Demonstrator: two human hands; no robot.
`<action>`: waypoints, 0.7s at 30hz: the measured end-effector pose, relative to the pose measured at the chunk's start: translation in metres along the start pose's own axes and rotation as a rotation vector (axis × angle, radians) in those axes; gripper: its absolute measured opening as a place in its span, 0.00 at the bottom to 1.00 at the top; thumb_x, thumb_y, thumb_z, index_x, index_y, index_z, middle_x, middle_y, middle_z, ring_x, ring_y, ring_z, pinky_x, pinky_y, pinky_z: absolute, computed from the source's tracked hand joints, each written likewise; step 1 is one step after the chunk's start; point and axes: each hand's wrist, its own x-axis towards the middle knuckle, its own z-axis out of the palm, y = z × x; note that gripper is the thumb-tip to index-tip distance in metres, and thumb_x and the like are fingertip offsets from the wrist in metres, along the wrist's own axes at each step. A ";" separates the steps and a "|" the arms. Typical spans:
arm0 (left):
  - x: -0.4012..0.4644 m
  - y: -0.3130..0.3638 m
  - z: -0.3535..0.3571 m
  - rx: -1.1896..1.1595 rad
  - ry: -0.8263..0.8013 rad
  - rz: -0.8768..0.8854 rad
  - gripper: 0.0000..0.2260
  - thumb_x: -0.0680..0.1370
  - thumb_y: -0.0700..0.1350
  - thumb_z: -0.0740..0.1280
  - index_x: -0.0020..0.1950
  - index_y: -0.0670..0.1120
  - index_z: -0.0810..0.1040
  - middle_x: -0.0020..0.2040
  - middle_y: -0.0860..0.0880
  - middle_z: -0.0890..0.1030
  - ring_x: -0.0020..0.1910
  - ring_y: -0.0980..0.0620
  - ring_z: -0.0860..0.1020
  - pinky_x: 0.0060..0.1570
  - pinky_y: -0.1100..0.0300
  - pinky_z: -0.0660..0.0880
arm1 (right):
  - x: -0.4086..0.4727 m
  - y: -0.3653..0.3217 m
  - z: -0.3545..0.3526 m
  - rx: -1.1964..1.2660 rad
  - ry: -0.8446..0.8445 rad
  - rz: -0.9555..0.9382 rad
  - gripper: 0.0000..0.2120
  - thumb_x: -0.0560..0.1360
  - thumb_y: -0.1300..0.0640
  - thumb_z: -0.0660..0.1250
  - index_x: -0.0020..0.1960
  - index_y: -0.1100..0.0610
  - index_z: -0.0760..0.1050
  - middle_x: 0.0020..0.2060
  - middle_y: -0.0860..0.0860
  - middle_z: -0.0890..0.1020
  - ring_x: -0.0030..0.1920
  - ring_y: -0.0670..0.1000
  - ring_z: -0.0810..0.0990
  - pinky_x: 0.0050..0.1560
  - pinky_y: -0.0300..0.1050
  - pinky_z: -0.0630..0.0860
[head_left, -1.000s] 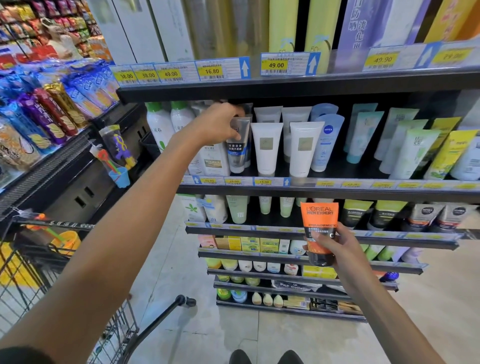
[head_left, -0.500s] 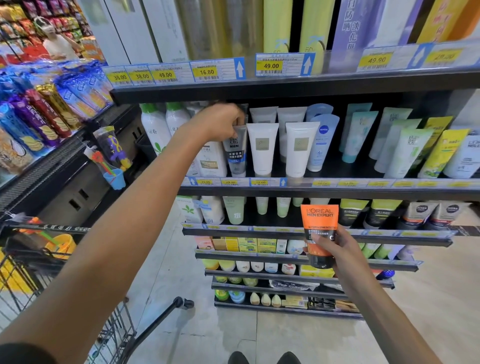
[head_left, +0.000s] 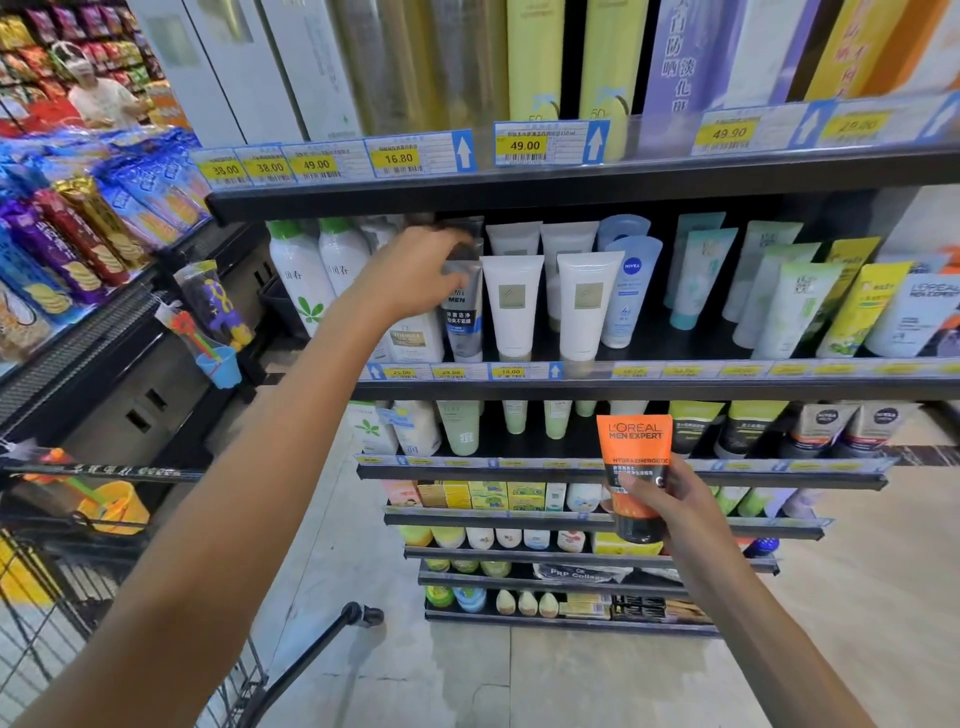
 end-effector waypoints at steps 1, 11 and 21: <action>-0.007 0.002 0.001 0.004 0.031 0.004 0.23 0.80 0.49 0.68 0.74 0.47 0.72 0.67 0.42 0.79 0.66 0.41 0.77 0.63 0.44 0.76 | 0.000 -0.001 -0.001 -0.009 -0.001 -0.006 0.13 0.78 0.59 0.72 0.60 0.49 0.80 0.51 0.48 0.87 0.48 0.57 0.88 0.55 0.57 0.79; -0.093 0.065 0.035 -0.118 0.162 -0.092 0.21 0.84 0.55 0.62 0.71 0.43 0.75 0.64 0.42 0.80 0.64 0.41 0.76 0.62 0.47 0.72 | -0.002 -0.031 -0.034 0.055 0.003 -0.084 0.13 0.78 0.59 0.72 0.62 0.51 0.79 0.54 0.54 0.87 0.49 0.61 0.87 0.46 0.53 0.78; -0.142 0.177 0.093 -0.127 0.045 -0.132 0.25 0.84 0.59 0.57 0.76 0.45 0.70 0.67 0.46 0.77 0.67 0.43 0.74 0.67 0.47 0.72 | -0.038 -0.044 -0.111 0.097 0.035 -0.077 0.15 0.76 0.56 0.75 0.61 0.49 0.80 0.54 0.53 0.87 0.53 0.62 0.86 0.61 0.63 0.80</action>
